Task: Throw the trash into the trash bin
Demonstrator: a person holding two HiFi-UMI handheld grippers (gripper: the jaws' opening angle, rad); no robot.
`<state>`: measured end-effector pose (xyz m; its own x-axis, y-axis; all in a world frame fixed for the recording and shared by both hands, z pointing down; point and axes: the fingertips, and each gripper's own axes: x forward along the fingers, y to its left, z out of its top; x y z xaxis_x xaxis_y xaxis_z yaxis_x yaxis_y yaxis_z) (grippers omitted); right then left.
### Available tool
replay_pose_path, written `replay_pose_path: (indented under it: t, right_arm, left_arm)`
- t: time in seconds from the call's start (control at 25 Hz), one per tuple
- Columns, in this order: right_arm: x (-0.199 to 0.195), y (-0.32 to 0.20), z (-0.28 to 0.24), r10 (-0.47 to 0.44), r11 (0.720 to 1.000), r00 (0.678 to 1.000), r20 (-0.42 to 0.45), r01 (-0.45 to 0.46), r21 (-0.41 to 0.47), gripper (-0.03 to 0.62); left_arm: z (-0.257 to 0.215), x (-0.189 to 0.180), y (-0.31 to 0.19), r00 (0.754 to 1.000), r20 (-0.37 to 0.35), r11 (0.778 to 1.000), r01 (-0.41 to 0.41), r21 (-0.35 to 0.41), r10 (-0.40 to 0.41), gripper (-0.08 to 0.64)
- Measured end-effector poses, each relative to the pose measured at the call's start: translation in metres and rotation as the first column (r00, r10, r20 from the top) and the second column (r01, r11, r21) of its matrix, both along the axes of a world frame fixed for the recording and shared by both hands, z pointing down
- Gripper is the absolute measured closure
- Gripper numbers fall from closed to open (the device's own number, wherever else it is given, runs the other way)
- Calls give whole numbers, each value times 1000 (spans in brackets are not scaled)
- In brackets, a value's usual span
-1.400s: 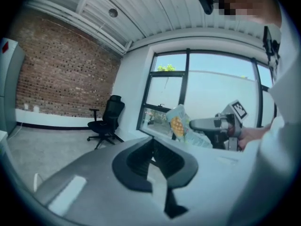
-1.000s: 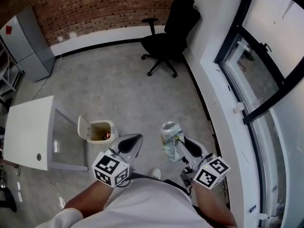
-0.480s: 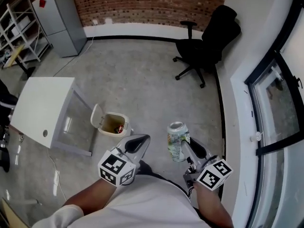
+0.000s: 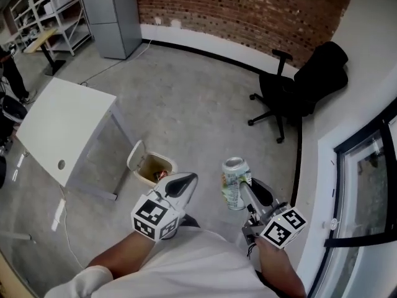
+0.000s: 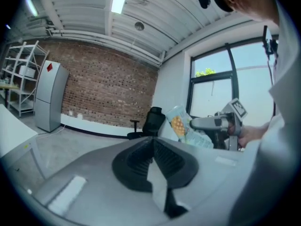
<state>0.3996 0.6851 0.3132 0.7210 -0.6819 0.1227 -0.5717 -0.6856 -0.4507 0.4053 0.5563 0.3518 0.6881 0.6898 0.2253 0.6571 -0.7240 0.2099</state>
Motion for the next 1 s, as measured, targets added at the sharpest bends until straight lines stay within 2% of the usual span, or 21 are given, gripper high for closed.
replay_pose_path:
  t: [0.16,0.32,0.52,0.64,0.76,0.84,0.92,1.0]
  right_arm:
    - [42,-30,-10,-107,994,994,-17,106,-33,500]
    - [82,-67,-10,-209,977,978,-15,208,-52,500]
    - [120,-116,-4,-325,945,946,-10,324,-42,500]
    - [135,-147,-1,-412,910,911,-4,411,-45,500]
    - [150,-175,5,-494,869,870,7,494,-42,500]
    - [160,-191,9,-548,836,836,14,548,-33,500]
    - [170,-206,15,-613,789,790,24,614,-24,500]
    - [183,-220,19,-677,735,735,26,678,-22,500]
  left_arm:
    - [-4,38,-26,995,-6,995,95,-25,-95,557]
    - [-2,68,-62,983,-15,983,182,-17,-182,557]
    - [5,89,-112,954,-10,954,299,-7,-299,557]
    - [2,93,-135,932,-12,932,362,-6,-362,557]
    - [4,97,-158,897,-8,897,442,-2,-442,557]
    - [7,100,-173,864,-6,864,503,2,-503,557]
    - [10,101,-185,818,1,818,575,4,-575,557]
    - [13,103,-198,759,13,759,651,-4,-651,557]
